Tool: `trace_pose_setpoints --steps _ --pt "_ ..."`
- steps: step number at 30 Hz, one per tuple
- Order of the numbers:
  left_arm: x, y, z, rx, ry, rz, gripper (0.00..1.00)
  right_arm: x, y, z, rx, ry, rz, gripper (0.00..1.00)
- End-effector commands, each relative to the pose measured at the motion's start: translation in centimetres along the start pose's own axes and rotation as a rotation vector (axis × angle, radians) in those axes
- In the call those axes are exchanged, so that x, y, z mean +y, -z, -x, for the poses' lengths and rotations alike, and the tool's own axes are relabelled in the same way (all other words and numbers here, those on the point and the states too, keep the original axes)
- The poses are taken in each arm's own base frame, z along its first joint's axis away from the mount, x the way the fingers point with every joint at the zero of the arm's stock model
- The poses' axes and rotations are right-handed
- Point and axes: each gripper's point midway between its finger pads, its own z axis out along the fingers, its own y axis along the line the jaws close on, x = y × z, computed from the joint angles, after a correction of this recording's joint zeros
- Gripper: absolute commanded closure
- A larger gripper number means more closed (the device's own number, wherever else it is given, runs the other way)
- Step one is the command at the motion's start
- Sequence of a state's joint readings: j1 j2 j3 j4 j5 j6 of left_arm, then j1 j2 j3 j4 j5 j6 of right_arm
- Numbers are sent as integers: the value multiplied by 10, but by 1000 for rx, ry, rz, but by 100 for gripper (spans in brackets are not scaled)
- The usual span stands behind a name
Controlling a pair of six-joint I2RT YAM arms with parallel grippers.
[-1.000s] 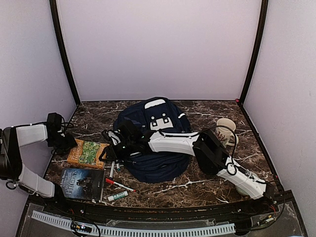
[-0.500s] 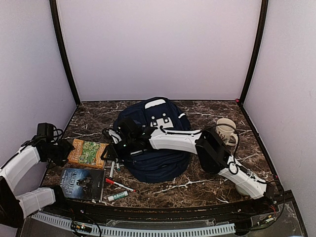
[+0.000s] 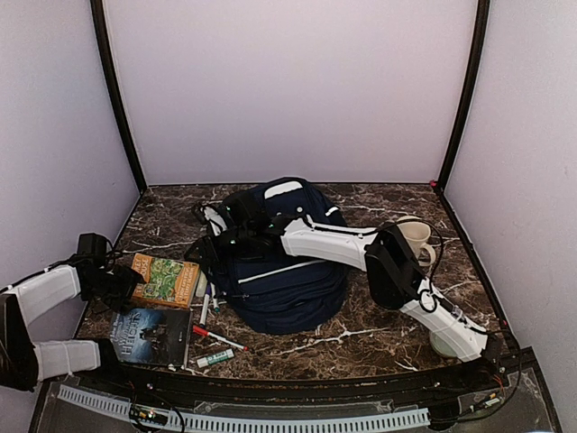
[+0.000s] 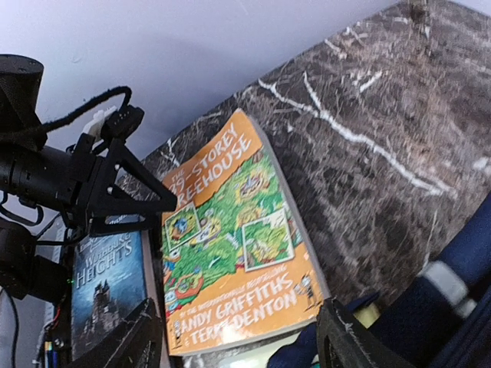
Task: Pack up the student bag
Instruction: Move the book to the center of the board.
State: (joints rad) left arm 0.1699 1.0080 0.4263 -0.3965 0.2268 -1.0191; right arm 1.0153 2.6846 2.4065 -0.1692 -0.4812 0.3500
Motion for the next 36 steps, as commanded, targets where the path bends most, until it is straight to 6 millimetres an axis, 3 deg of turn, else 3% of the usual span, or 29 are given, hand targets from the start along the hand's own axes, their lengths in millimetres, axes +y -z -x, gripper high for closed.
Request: trace_pose_setpoints --steps 1,6,15,23,27,36 --pt "6 -11 -3 15 20 10 30 -13 -12 25 -147 69 -6 30" --pt "3 -21 3 8 12 11 30 -17 -25 29 -223 111 -48 21" --pt "-19 -35 31 -28 -61 61 30 -26 -31 24 -245 95 -83 19" --pt "-64 -64 56 28 -176 46 31 -47 -31 0 -165 0 -70 20" --pt "-94 -76 52 85 -244 -60 32 -62 -27 -12 -127 -39 -71 23" --pt "-139 -105 17 243 -330 -225 33 -93 -25 -41 -70 -125 -90 35"
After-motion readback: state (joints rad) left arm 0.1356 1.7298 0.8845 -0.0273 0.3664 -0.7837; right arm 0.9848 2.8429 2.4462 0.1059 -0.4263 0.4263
